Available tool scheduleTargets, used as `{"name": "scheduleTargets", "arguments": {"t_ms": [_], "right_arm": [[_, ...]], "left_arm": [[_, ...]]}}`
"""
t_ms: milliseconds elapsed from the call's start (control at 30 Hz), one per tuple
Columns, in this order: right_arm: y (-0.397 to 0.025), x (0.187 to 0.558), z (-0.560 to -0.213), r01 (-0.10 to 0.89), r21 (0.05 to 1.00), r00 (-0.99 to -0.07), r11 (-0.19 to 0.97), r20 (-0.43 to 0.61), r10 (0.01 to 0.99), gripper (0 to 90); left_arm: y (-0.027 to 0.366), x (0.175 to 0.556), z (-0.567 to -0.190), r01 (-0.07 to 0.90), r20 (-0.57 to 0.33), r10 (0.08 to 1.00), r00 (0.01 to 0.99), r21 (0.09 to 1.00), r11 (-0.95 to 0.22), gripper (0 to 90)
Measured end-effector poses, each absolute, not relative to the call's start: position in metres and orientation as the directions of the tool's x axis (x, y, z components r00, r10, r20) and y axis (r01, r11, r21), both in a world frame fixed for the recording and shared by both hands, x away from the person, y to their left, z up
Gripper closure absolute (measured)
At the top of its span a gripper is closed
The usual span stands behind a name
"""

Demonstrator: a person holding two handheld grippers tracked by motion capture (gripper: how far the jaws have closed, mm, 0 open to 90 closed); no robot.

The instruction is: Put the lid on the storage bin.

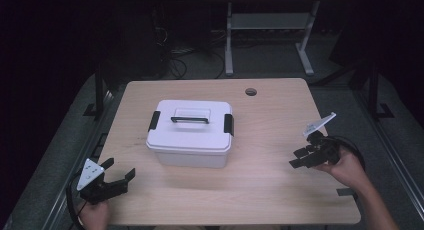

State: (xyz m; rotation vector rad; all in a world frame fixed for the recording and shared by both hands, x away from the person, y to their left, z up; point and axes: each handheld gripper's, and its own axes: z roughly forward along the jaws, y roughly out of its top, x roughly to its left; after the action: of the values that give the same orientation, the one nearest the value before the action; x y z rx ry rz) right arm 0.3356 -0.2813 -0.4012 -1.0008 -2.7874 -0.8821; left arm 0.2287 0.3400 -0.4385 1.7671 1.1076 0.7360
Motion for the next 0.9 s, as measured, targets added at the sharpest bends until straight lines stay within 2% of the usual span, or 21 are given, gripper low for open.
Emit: {"name": "scheduleTargets", "arguments": {"t_ms": [900], "right_arm": [[-0.292, 0.322, -0.421, 0.621, 0.500, -0.773, 0.603, 0.266, 0.575, 47.2]], "left_arm": [[0.340, 0.228, -0.438, 0.372, 0.025, 0.907, 0.421, 0.907, -0.197, 13.3]]}}
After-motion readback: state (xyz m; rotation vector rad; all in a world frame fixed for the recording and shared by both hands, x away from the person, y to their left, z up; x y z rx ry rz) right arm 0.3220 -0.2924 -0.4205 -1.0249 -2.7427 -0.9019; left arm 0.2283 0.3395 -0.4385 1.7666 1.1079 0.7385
